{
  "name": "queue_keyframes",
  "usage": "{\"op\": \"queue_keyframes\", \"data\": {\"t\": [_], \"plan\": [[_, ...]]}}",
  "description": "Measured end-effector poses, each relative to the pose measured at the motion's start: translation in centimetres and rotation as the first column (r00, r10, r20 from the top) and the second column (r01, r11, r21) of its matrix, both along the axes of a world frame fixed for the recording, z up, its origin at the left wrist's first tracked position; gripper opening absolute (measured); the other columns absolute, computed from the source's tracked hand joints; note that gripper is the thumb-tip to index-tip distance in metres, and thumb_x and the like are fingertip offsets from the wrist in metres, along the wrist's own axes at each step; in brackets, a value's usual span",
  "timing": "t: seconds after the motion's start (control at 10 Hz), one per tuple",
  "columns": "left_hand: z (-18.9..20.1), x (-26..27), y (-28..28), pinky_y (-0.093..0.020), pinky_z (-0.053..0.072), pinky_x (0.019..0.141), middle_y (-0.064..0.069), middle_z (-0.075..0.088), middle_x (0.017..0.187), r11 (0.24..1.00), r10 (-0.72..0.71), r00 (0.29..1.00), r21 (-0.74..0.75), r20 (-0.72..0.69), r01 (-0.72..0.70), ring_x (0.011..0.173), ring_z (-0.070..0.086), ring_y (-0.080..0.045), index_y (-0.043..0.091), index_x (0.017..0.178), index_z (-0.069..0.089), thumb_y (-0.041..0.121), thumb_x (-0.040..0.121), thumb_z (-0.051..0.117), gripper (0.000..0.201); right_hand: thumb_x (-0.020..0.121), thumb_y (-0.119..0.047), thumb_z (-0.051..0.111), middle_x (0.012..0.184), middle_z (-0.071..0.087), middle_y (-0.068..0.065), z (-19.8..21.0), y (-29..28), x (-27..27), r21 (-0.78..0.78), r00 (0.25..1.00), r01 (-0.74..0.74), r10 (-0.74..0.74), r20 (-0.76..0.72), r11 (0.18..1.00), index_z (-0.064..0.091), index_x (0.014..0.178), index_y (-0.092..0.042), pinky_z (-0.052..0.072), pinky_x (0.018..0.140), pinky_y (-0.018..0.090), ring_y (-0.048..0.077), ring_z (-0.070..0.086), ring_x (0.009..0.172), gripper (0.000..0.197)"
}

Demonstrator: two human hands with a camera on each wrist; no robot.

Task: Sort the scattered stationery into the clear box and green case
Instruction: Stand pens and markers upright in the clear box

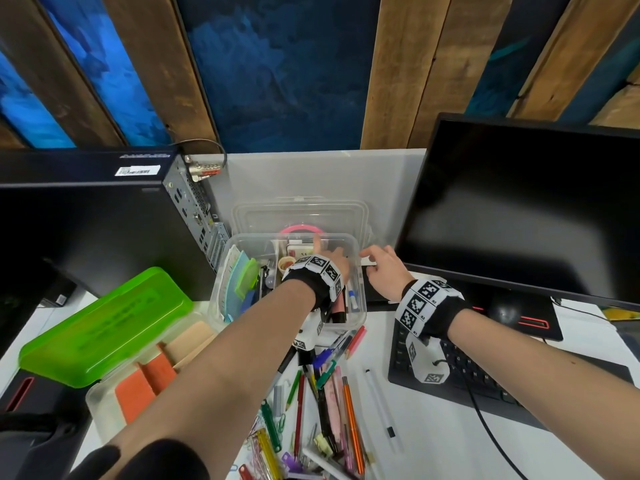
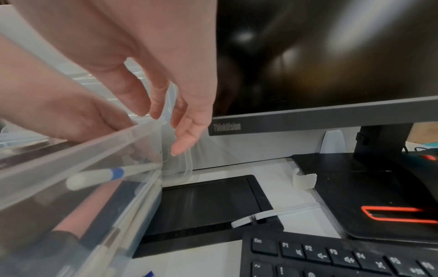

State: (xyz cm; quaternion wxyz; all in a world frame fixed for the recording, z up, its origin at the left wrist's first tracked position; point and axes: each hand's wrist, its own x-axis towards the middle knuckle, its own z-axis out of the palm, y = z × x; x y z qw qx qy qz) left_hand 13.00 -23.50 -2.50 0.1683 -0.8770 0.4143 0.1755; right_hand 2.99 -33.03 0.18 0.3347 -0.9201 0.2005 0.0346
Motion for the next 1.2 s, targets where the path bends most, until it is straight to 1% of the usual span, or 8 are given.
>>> {"op": "queue_keyframes", "data": {"t": [0.2,0.5,0.7,0.8,0.9,1.0,1.1,1.2], "plan": [[1.3,0.2,0.4,-0.068,-0.006,0.107,-0.005,0.031,0.149,1.0,-0.003,1.0,0.02,0.021,0.003,0.14,0.026,-0.034,0.023,0.134,0.052,0.019,0.088,0.056,0.046,0.092,-0.003,0.045,0.129,0.042,0.01,0.0,-0.2,0.0,-0.011,1.0,-0.004,0.004,0.005,1.0,0.049,0.13,-0.016,0.038,0.105,0.035,0.025,0.047,0.12,0.04],[4.3,-1.5,3.8,-0.066,-0.01,0.108,0.0,0.027,0.152,0.952,-0.069,0.998,-0.3,-0.012,0.062,0.139,0.032,-0.024,0.026,0.148,0.029,0.011,0.094,0.04,0.056,0.093,-0.004,0.042,0.123,0.05,0.013,1.3,0.5,0.3,-0.087,0.988,0.008,0.006,0.157,0.996,0.055,0.127,-0.008,0.036,0.104,0.032,0.028,0.049,0.117,0.036],[5.6,-4.3,6.9,-0.063,-0.006,0.11,0.0,0.026,0.15,0.875,-0.109,0.993,-0.471,0.04,0.115,0.139,0.031,-0.021,0.025,0.149,0.027,0.01,0.094,0.041,0.059,0.097,-0.014,0.041,0.111,0.066,0.016,3.2,1.6,2.2,0.189,0.98,0.165,-0.183,0.082,0.968,0.063,0.115,-0.007,0.051,0.093,0.044,0.031,0.064,0.101,0.029],[5.9,-5.3,7.9,-0.061,-0.007,0.111,0.001,0.025,0.151,0.844,-0.114,0.991,-0.519,0.069,0.133,0.134,0.038,-0.018,0.025,0.148,0.029,0.01,0.093,0.042,0.059,0.097,-0.014,0.043,0.086,0.067,0.015,4.1,2.2,3.0,0.372,0.985,0.164,-0.171,-0.013,0.914,0.065,0.094,-0.003,0.057,0.081,0.043,0.029,0.067,0.076,0.025],[6.3,-5.8,8.8,-0.061,-0.006,0.112,0.003,0.021,0.153,0.842,-0.122,0.99,-0.521,0.073,0.142,0.13,0.043,-0.017,0.024,0.151,0.022,0.011,0.094,0.04,0.061,0.093,-0.007,0.053,0.076,0.062,0.008,5.1,2.7,3.0,0.617,0.973,0.23,-0.192,-0.129,0.752,0.059,0.113,0.007,0.056,0.067,0.029,0.02,0.061,0.068,0.025],[7.0,-6.1,9.6,-0.062,-0.006,0.113,0.004,0.026,0.152,0.843,-0.139,0.989,-0.519,0.047,0.143,0.129,0.043,-0.017,0.027,0.148,0.031,0.008,0.094,0.039,0.058,0.088,-0.002,0.059,0.057,0.067,-0.001,4.9,2.6,3.4,0.684,0.957,0.28,-0.254,-0.142,0.674,0.057,0.118,0.011,0.058,0.074,0.028,0.014,0.065,0.063,0.032],[7.3,-5.8,10.3,-0.062,-0.007,0.114,0.009,0.035,0.15,0.853,-0.088,0.996,-0.515,0.023,0.087,0.135,0.038,-0.012,0.029,0.132,0.055,0.008,0.093,0.039,0.047,0.095,-0.021,0.054,0.087,0.074,-0.002,4.6,2.9,3.0,0.357,0.992,0.117,-0.089,-0.094,0.927,0.064,0.12,-0.009,0.054,0.087,0.033,0.016,0.068,0.088,0.03],[7.2,-5.2,10.9,-0.057,-0.007,0.114,0.009,0.044,0.144,0.863,-0.006,0.999,-0.504,0.039,0.025,0.134,0.04,-0.013,0.031,0.121,0.062,0.009,0.092,0.04,0.043,0.093,-0.016,0.055,0.112,0.068,0.01,3.4,3.3,3.0,0.215,0.987,0.151,-0.134,-0.093,0.965,0.067,0.112,-0.006,0.054,0.085,0.029,0.022,0.065,0.102,0.025]]}}
